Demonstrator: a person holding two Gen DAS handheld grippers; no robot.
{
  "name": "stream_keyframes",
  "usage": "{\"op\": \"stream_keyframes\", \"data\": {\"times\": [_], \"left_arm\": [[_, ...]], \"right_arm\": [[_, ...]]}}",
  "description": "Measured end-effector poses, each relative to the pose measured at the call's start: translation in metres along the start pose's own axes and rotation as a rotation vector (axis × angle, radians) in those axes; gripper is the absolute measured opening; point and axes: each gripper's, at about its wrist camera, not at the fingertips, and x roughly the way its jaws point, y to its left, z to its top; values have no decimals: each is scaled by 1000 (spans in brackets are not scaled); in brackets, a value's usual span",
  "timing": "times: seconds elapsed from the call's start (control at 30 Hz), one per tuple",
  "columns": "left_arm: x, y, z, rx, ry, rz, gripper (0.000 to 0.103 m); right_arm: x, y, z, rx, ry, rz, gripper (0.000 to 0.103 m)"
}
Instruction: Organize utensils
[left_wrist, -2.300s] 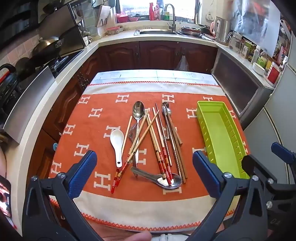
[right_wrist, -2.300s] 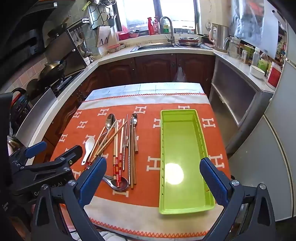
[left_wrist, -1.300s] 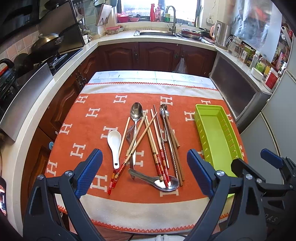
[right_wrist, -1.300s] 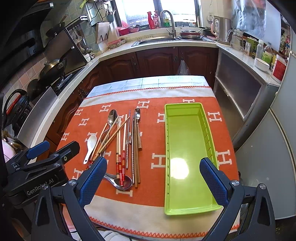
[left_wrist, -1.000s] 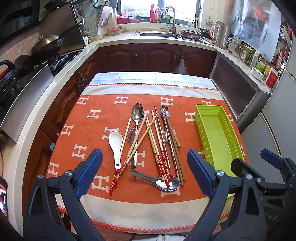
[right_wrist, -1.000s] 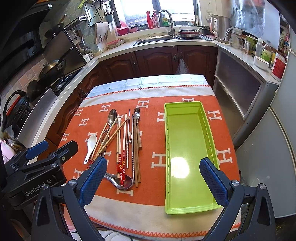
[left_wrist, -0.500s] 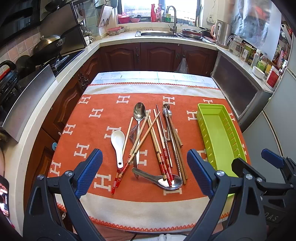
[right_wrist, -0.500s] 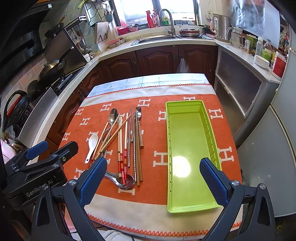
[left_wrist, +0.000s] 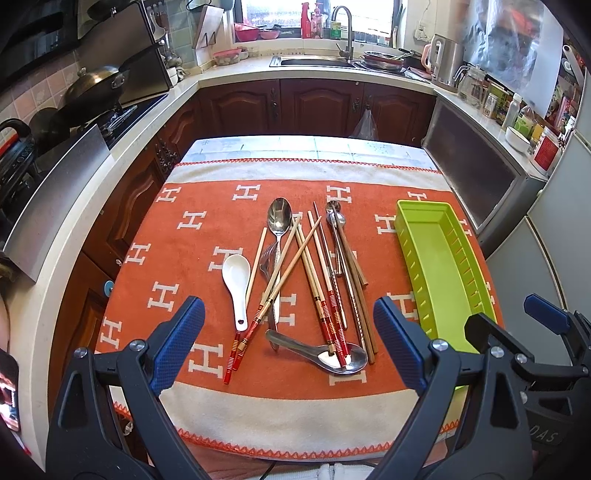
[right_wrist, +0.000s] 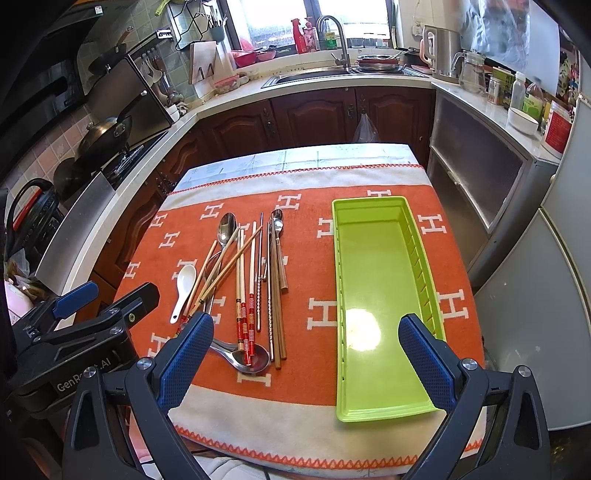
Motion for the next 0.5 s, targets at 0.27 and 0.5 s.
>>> {"op": "stream_keyframes", "data": {"times": [0.27, 0.5], "left_arm": [[2, 0, 0, -2, 6, 0, 92], [4, 0, -1, -3, 7, 0, 92]], "right_arm": [[3, 6, -8, -1, 10, 0, 102], [3, 6, -6, 0, 17, 0, 102]]}}
